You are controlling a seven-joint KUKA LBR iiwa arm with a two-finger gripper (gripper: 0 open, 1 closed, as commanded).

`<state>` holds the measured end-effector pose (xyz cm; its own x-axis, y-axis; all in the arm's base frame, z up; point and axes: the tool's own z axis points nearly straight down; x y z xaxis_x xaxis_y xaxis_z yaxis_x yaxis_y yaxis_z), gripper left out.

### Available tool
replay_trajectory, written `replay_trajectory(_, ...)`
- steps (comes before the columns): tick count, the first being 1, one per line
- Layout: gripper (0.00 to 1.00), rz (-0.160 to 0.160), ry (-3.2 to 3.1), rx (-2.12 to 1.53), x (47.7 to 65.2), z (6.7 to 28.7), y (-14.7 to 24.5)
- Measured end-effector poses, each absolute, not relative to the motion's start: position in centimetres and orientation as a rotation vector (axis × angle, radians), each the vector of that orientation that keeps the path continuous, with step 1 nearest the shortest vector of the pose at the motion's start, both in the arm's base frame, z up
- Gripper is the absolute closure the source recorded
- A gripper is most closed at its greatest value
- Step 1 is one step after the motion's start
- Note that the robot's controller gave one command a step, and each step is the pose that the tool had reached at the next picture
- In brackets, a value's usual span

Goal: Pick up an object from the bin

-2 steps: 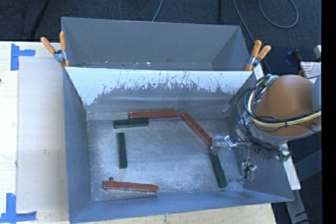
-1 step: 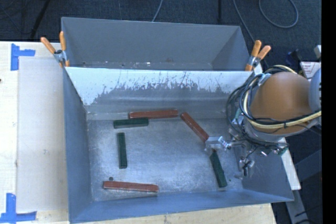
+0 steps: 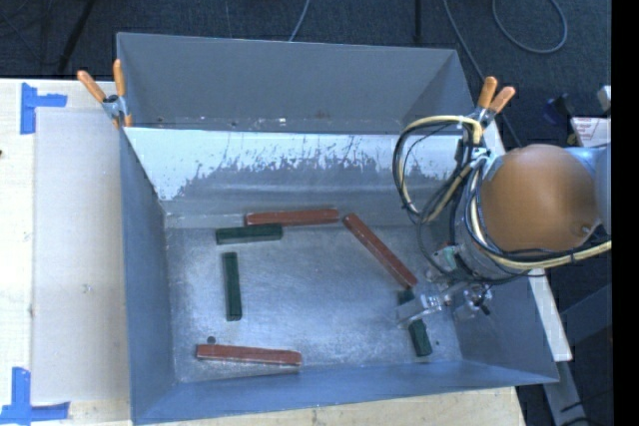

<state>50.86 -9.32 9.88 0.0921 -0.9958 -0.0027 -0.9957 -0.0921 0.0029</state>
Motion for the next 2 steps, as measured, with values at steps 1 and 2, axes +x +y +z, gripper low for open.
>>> replay_trajectory(1, 0.0, -0.012, -1.891, 2.507, 50.14, 6.82, -7.38)
replay_trajectory(2, 0.0, -0.008, -1.893, 2.506, 50.06, 6.72, -7.29)
